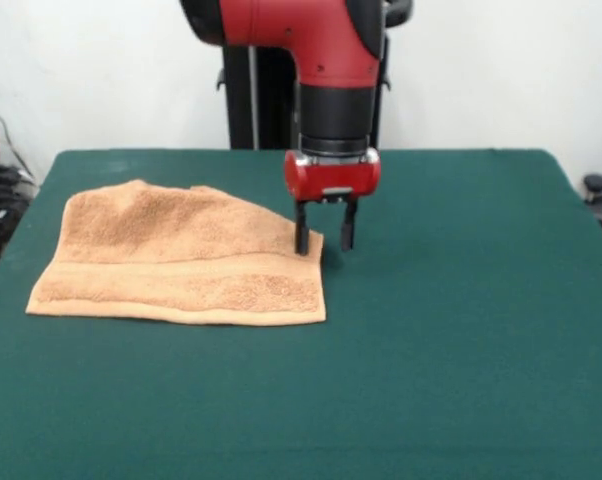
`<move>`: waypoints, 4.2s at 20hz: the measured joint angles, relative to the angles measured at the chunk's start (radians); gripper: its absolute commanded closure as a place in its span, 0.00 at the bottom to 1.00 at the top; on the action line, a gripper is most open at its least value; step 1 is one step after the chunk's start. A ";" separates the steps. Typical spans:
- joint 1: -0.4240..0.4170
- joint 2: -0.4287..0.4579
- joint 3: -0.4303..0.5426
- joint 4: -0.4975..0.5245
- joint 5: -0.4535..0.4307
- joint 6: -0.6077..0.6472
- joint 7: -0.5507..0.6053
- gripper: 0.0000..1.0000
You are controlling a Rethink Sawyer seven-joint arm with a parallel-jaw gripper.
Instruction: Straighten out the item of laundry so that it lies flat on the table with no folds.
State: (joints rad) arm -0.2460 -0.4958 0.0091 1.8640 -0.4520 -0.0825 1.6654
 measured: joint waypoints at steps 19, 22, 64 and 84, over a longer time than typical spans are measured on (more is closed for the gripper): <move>-0.076 -0.079 0.025 -0.010 0.118 0.244 0.000 0.00; -0.113 -0.123 0.064 -0.008 0.147 0.331 0.000 0.00; -0.067 -0.063 0.028 -0.021 0.068 0.204 0.000 0.00; -0.146 -0.114 0.077 0.033 0.011 0.125 0.000 0.00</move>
State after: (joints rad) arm -0.3918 -0.6097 0.0857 1.8969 -0.4410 0.0430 1.6654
